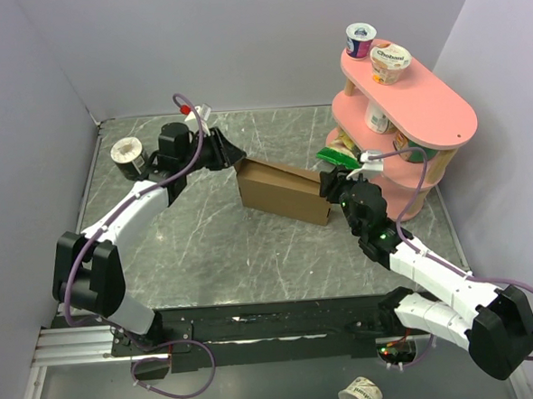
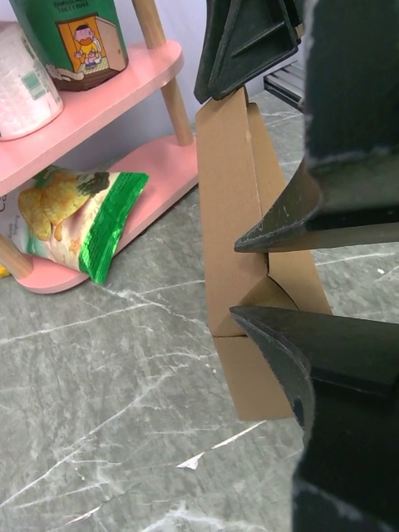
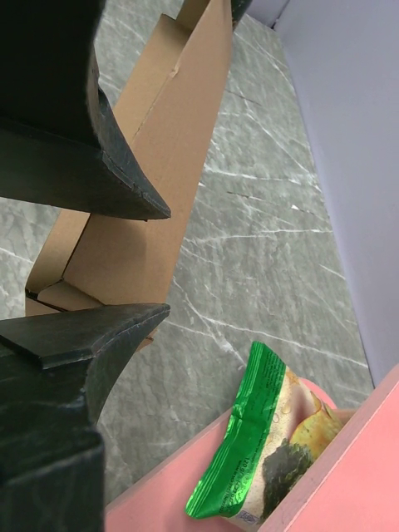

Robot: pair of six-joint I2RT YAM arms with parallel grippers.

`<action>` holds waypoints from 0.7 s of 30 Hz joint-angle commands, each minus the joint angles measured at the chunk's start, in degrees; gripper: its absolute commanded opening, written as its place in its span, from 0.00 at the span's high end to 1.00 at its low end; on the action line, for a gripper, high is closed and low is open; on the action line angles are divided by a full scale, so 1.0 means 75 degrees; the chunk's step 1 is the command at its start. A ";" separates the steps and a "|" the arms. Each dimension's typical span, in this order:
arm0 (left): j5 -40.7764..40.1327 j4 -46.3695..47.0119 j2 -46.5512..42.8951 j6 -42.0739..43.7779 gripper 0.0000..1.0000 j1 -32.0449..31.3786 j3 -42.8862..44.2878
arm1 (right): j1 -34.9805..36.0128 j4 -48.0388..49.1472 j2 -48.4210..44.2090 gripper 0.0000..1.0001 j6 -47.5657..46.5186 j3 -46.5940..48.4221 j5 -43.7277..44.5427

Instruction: Fold the paper box

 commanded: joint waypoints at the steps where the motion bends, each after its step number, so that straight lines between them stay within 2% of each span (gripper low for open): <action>1: -0.0232 -0.1311 0.0359 0.0339 0.62 -0.0116 0.0025 | 0.0032 -0.1845 0.0258 0.49 -0.0253 -0.0498 0.0138; 6: -0.0548 -0.1404 0.0301 0.0432 0.59 -0.0127 0.0001 | 0.0044 -0.1809 0.0153 0.49 -0.0253 -0.0603 0.0138; 7: -0.0572 -0.1579 0.0324 0.0479 0.56 -0.0127 0.0048 | 0.0044 -0.1821 0.0141 0.48 -0.0253 -0.0615 0.0138; 10: -0.0642 -0.1709 0.0406 0.0585 0.56 -0.0139 0.0177 | 0.0056 -0.1798 0.0083 0.48 -0.0241 -0.0661 0.0115; 17: -0.0514 -0.2002 0.0652 0.0632 0.71 -0.0174 0.0353 | 0.0044 -0.1716 0.0012 0.48 -0.0206 -0.0790 0.0091; 19: -0.0513 -0.2084 0.0676 0.0620 0.72 -0.0198 0.0341 | 0.0044 -0.1692 0.0000 0.48 -0.0206 -0.0802 0.0079; 21: -0.0606 -0.2224 0.0676 0.0679 0.68 -0.0244 0.0330 | 0.0044 -0.1669 0.0012 0.48 -0.0206 -0.0814 0.0068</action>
